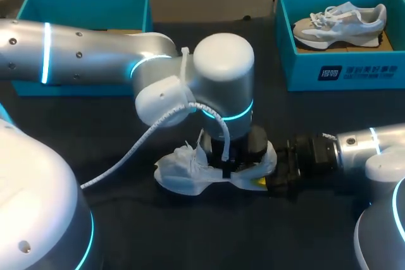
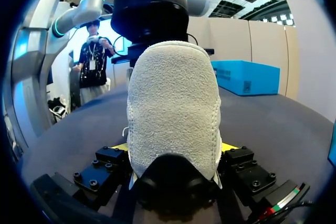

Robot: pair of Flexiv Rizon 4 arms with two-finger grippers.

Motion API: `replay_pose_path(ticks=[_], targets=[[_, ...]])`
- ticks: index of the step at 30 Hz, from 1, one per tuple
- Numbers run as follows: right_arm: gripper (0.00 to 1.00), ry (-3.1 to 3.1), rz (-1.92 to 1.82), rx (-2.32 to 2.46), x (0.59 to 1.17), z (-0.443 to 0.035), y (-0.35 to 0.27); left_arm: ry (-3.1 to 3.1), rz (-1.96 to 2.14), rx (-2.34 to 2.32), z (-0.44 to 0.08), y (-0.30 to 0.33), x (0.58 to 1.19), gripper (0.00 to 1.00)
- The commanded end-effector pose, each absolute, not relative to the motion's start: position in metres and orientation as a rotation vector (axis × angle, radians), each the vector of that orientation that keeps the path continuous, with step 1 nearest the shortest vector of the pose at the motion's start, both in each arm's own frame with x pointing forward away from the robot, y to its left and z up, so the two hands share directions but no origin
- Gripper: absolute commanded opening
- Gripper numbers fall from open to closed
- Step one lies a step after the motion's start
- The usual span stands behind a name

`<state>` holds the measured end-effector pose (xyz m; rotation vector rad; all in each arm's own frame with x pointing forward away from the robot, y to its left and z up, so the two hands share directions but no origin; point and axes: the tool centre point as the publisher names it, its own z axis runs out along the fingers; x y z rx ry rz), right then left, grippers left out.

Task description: Take the shoe out of the shoebox, open the shoe tongue, remove and reinsert the insole, then place the shoe into the shoebox

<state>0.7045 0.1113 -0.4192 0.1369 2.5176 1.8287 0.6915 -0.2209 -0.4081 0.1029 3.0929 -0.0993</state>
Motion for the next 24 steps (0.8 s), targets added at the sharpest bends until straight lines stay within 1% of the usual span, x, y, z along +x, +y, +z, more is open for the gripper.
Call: replay_pose_path(ticks=[1,4,10,11,12,13,14,24], targets=[[0.0,2.519,1.827,0.137,0.704,-0.417,0.115,3.029,-0.081,0.07,-0.419,-0.229,0.702,0.3],[0.0,2.519,1.827,0.137,0.704,-0.417,0.115,3.026,-0.077,0.066,-0.42,-0.229,0.706,0.23],[0.0,2.519,1.827,0.137,0.704,-0.417,0.115,3.008,-0.069,0.048,-0.416,-0.227,0.711,0.19],[0.0,2.519,1.827,0.137,0.704,-0.417,0.115,3.002,-0.066,0.045,-0.416,-0.227,0.712,0.17],[0.0,2.519,1.827,0.137,0.704,-0.417,0.115,2.997,-0.069,0.039,-0.416,-0.227,0.713,0.13],[0.0,2.519,1.827,0.137,0.704,-0.417,0.115,2.986,-0.07,0.03,-0.416,-0.228,0.714,0.03],[0.0,2.519,1.827,0.137,0.704,-0.417,0.115,2.977,-0.074,0.019,-0.417,-0.228,0.715,0.0],[0.0,2.519,1.827,0.137,0.704,-0.417,0.115,3.16,-0.24,0.023,-0.396,-0.216,0.72,0.0]])
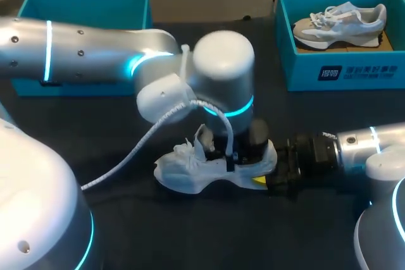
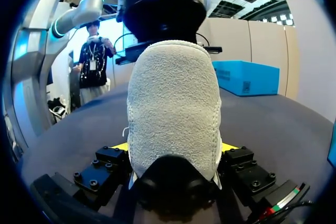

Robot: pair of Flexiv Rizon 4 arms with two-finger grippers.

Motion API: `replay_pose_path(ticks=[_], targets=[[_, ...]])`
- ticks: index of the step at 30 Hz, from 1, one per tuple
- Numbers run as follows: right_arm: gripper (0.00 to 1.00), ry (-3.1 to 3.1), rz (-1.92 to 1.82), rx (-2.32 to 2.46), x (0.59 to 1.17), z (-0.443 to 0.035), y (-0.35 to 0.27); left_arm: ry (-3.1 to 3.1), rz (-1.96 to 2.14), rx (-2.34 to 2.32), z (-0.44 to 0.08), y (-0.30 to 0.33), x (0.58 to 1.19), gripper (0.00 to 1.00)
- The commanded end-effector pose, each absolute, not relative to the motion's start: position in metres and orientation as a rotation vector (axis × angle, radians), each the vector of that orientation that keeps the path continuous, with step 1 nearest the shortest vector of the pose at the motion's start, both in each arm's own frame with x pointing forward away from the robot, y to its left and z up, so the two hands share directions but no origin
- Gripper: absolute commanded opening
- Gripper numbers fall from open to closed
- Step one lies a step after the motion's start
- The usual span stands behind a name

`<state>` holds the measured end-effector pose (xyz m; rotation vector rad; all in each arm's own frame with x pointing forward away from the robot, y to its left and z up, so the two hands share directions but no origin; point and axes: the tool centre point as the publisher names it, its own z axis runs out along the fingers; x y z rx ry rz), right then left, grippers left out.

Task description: Take the shoe out of the shoebox, open the shoe tongue, remove and reinsert the insole, then place the shoe into the shoebox

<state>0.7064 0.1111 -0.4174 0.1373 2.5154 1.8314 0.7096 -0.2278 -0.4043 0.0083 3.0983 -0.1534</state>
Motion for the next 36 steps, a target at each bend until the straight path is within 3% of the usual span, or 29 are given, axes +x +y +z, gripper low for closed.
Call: replay_pose_path(ticks=[1,36], targets=[[0.0,2.519,1.827,0.137,0.704,-0.417,0.115,3.172,-0.252,0.031,-0.393,-0.215,0.719,0.0],[0.0,2.519,1.827,0.137,0.704,-0.417,0.115,3.223,-0.502,0.109,-0.335,-0.208,0.689,0.0]])
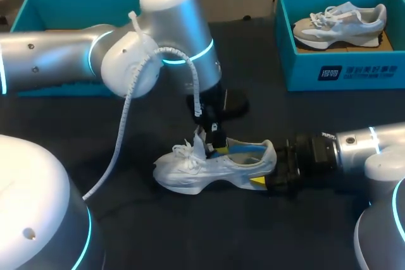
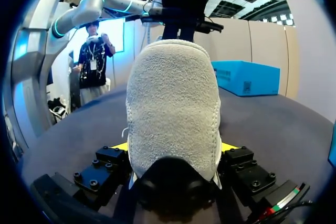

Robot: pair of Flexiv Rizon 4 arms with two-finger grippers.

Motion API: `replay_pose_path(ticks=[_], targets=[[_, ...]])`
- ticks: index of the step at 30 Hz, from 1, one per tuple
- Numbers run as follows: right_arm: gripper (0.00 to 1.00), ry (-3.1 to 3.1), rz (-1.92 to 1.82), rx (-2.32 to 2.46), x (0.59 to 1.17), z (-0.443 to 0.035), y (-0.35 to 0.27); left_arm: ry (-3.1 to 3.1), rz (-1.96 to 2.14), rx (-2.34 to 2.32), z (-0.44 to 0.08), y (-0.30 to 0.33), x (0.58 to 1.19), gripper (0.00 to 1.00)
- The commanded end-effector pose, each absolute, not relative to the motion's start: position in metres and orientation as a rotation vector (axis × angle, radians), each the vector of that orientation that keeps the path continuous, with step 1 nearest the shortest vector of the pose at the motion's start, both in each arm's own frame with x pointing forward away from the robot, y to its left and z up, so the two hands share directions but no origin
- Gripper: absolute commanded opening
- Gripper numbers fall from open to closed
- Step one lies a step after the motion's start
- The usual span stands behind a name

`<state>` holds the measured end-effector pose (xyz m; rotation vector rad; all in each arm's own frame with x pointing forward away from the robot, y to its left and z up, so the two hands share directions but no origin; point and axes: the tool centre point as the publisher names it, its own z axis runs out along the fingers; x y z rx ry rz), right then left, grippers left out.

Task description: Take the shoe out of the shoebox, open the shoe tongue, remove and reinsert the insole, then place the shoe into the shoebox

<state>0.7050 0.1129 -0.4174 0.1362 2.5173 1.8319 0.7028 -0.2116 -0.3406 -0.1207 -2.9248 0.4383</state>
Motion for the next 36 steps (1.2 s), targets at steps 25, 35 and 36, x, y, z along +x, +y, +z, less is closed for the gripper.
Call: replay_pose_path(ticks=[25,35,36], targets=[[0.0,2.519,1.827,0.137,0.704,-0.417,0.115,-3.069,0.529,-0.031,-0.314,-0.214,0.684,0.4],[0.0,2.519,1.827,0.137,0.704,-0.417,0.115,-3.136,0.597,-0.089,-0.306,-0.219,0.669,0.42],[0.0,2.519,1.827,0.137,0.704,-0.417,0.115,-3.153,0.603,-0.083,-0.307,-0.22,0.667,0.41]])
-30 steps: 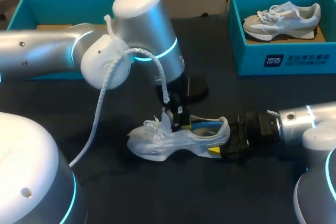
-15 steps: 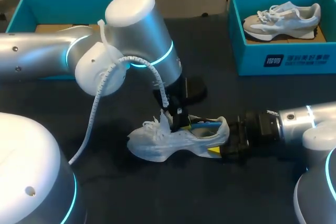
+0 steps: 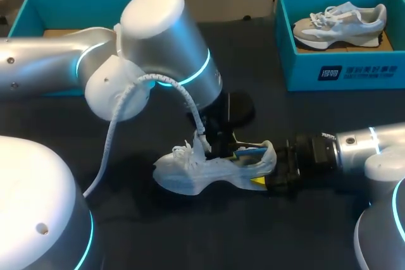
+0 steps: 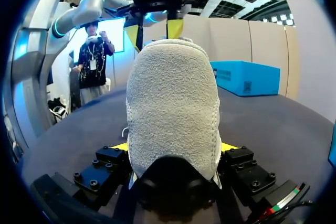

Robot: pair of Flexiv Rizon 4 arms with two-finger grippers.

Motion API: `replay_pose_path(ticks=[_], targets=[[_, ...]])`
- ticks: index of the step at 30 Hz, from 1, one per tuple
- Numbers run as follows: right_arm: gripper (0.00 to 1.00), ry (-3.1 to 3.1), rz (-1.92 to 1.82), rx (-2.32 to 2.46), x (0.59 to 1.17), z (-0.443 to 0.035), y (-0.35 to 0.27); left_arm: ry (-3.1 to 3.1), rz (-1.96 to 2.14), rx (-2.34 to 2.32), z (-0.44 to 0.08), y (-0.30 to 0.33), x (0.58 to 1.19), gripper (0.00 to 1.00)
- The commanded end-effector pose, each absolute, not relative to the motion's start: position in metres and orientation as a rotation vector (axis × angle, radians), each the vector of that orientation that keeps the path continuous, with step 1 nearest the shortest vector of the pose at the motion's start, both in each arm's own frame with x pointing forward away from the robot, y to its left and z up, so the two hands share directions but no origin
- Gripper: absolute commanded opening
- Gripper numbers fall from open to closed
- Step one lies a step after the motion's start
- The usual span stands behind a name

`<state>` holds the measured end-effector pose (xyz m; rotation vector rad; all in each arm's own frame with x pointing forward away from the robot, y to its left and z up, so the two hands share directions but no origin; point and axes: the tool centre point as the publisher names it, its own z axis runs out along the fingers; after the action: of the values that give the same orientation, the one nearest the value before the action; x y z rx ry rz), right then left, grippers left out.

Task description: Take the shoe out of the shoebox, open the shoe tongue, remove and reinsert the insole, then place the shoe into the shoebox

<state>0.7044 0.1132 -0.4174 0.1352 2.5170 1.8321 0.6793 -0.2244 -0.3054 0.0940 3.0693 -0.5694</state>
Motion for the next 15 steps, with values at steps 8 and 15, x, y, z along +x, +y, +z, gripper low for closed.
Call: replay_pose_path(ticks=[8,15], targets=[[0.0,2.519,1.827,0.137,0.704,-0.417,0.115,2.939,-0.579,0.081,-0.31,-0.224,0.658,0.39],[0.0,2.519,1.827,0.137,0.704,-0.417,0.115,2.919,-0.591,0.036,-0.304,-0.234,0.668,0.35]])
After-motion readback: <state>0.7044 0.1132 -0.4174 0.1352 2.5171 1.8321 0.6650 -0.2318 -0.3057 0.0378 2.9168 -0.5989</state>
